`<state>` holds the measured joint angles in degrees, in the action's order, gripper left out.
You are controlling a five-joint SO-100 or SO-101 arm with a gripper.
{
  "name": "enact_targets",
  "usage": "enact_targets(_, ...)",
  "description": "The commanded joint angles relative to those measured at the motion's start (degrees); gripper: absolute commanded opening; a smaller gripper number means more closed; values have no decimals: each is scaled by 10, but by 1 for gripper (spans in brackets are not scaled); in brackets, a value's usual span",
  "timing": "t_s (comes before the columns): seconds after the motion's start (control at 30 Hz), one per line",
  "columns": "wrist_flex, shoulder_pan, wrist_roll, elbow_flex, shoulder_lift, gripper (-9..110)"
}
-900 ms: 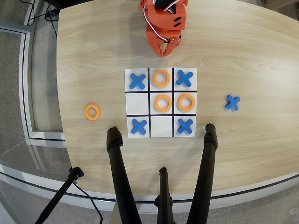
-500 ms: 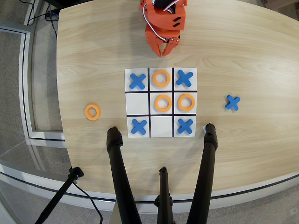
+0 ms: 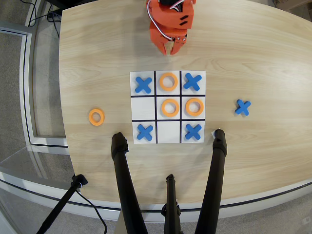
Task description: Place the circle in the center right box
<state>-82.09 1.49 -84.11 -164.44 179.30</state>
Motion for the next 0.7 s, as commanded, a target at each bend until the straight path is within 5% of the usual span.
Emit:
enact_targets(0.0, -15, 31, 2, 156, -108, 10)
enact_targets(0.67, 227, 249, -25, 576, -696, 13)
